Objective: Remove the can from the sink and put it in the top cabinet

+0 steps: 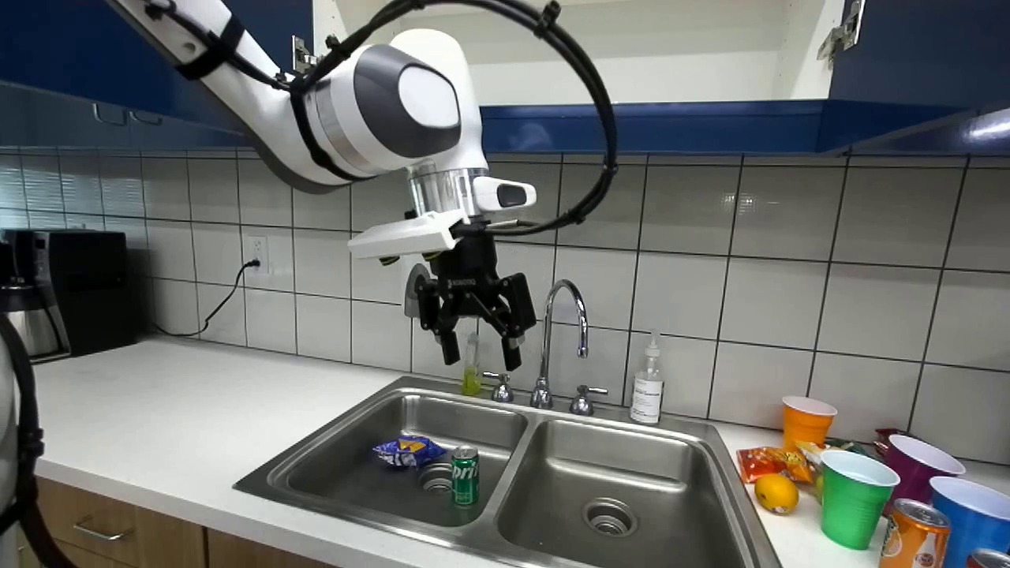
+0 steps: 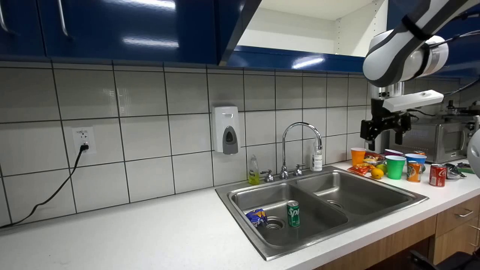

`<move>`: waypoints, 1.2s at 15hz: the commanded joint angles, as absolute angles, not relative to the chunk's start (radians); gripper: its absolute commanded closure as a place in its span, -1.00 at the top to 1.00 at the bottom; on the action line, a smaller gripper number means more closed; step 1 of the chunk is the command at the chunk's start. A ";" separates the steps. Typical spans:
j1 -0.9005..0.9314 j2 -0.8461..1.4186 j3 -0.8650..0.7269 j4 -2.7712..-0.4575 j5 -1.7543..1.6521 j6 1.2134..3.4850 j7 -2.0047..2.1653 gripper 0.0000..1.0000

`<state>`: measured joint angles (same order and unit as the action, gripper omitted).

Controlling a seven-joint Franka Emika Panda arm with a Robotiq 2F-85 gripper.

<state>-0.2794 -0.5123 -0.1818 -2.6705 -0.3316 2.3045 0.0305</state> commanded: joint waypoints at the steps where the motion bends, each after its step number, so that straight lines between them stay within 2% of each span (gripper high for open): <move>1: -0.247 -0.426 -0.173 -2.696 -0.303 2.409 0.017 1.00; 18: -0.176 0.043 -0.154 -2.696 -0.301 2.887 0.045 1.00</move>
